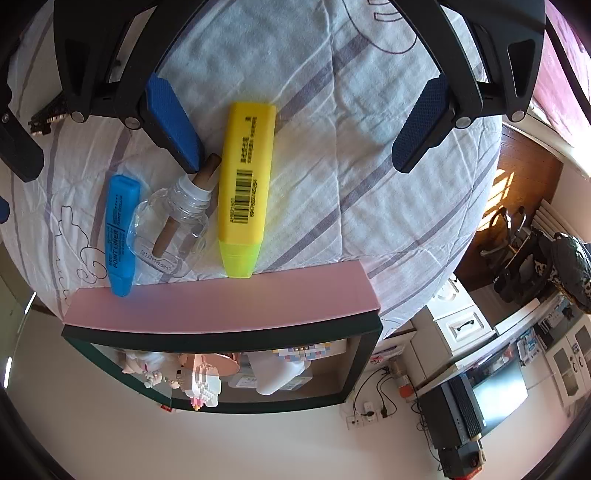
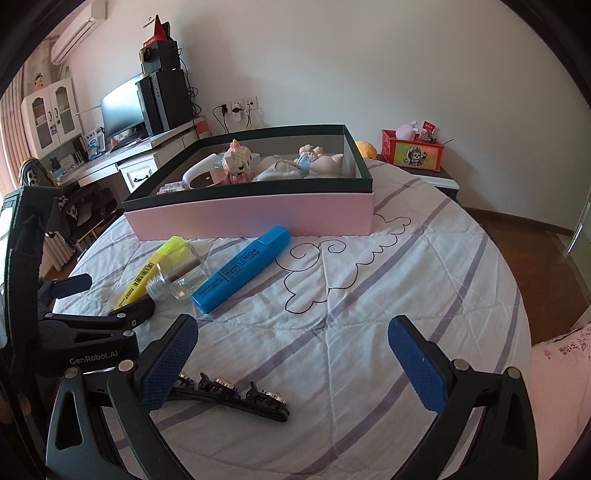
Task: Organize rigid objects
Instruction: 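Reach both grippers down toward the yellow and blue highlighters on the bed, then grasp the yellow highlighter with left gripper while right grasps the blue highlighter, then carry both highlighters over the pink box and lower them inside, then open both grippers and withdraw them from the pink box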
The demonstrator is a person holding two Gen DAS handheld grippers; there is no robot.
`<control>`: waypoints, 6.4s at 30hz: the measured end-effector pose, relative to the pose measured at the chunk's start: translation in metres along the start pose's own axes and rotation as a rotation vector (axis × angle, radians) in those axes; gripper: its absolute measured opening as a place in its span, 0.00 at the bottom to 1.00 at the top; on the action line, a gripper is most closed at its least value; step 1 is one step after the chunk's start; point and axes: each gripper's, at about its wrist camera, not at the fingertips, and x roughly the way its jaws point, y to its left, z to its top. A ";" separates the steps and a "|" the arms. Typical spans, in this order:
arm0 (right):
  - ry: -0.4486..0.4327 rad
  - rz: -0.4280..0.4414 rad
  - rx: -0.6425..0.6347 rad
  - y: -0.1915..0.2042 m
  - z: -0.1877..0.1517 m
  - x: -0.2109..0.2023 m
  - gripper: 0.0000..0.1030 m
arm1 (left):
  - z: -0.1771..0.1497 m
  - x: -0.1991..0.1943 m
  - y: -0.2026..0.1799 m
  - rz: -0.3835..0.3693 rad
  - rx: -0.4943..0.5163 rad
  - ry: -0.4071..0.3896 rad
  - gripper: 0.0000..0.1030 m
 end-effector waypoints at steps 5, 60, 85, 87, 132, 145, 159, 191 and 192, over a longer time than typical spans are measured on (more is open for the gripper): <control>0.021 -0.005 0.008 -0.004 0.007 0.011 1.00 | 0.008 0.005 -0.004 -0.044 0.018 -0.010 0.82; 0.110 0.102 -0.006 0.006 0.028 0.053 0.26 | -0.032 -0.036 0.037 -0.112 -0.126 -0.109 0.25; -0.126 0.173 -0.018 0.035 -0.008 -0.058 0.27 | -0.053 -0.098 0.005 -0.304 -0.127 -0.123 0.11; -0.103 0.177 -0.016 0.033 -0.012 -0.051 0.27 | -0.053 -0.089 -0.004 -0.320 -0.132 -0.097 0.13; -0.470 0.147 -0.168 0.086 0.008 -0.213 0.27 | -0.063 -0.289 0.009 -0.070 -0.079 -0.630 0.25; -0.504 0.141 -0.200 0.096 0.014 -0.227 0.27 | -0.060 -0.295 0.008 -0.054 -0.069 -0.658 0.25; -0.410 0.119 -0.195 0.071 0.075 -0.137 0.27 | 0.040 -0.197 0.001 -0.085 -0.026 -0.538 0.25; -0.159 0.058 -0.093 -0.006 0.133 0.044 0.81 | 0.118 -0.039 0.023 -0.077 -0.068 -0.338 0.91; -0.170 0.058 -0.090 -0.004 0.130 0.032 0.81 | 0.111 -0.052 0.024 -0.083 -0.074 -0.353 0.91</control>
